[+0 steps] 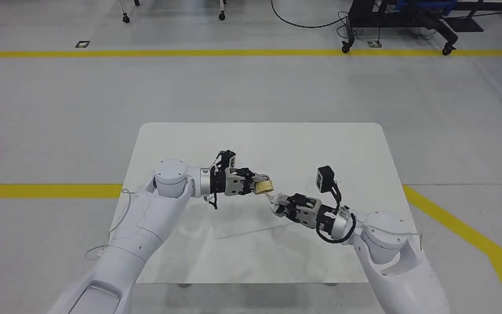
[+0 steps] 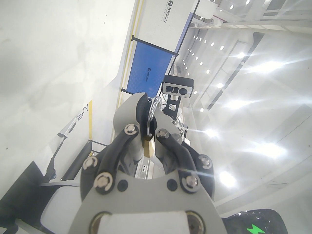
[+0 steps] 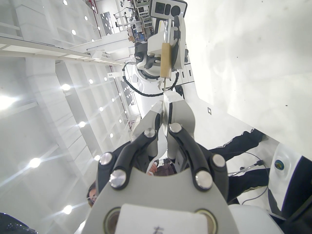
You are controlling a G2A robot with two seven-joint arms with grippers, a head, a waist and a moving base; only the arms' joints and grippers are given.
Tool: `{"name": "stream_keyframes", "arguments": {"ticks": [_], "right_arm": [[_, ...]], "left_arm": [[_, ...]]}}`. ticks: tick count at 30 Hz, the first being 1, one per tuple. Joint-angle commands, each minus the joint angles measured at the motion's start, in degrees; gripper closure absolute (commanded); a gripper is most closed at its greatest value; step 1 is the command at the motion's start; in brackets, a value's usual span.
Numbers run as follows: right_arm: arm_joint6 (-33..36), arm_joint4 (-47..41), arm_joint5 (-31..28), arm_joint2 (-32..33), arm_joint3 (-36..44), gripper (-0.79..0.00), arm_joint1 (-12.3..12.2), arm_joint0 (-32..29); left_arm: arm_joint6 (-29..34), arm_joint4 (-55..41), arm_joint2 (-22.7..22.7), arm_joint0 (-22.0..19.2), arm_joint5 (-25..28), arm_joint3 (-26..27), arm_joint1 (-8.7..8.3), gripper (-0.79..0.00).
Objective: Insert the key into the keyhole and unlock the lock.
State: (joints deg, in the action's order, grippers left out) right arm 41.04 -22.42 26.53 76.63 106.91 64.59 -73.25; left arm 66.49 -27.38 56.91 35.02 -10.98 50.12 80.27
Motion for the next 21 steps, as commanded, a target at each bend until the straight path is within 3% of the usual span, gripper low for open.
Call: {"name": "stream_keyframes", "arguments": {"ticks": [1, 9, 14, 21], "right_arm": [[-0.7, 0.1, -0.2, -0.2, -0.1, 0.000, 0.0, 0.0], [-2.9, -0.2, -1.7, -0.6, 0.2, 0.000, 0.0, -0.2], [-5.3, -3.4, -4.9, 0.2, 0.6, 0.000, 0.2, -1.3], [-5.3, -3.4, -4.9, 0.2, 0.6, 0.000, 0.2, -1.3]], "left_arm": [[-0.4, -0.3, 0.1, 0.2, 0.0, 0.0, -0.04, 0.000], [-6.3, -4.4, 2.4, 1.8, 1.0, 1.1, -0.05, 0.000], [-6.3, -4.4, 2.4, 1.8, 1.0, 1.1, -0.05, 0.000], [-6.3, -4.4, 2.4, 1.8, 1.0, 1.1, -0.05, 0.000]]}}
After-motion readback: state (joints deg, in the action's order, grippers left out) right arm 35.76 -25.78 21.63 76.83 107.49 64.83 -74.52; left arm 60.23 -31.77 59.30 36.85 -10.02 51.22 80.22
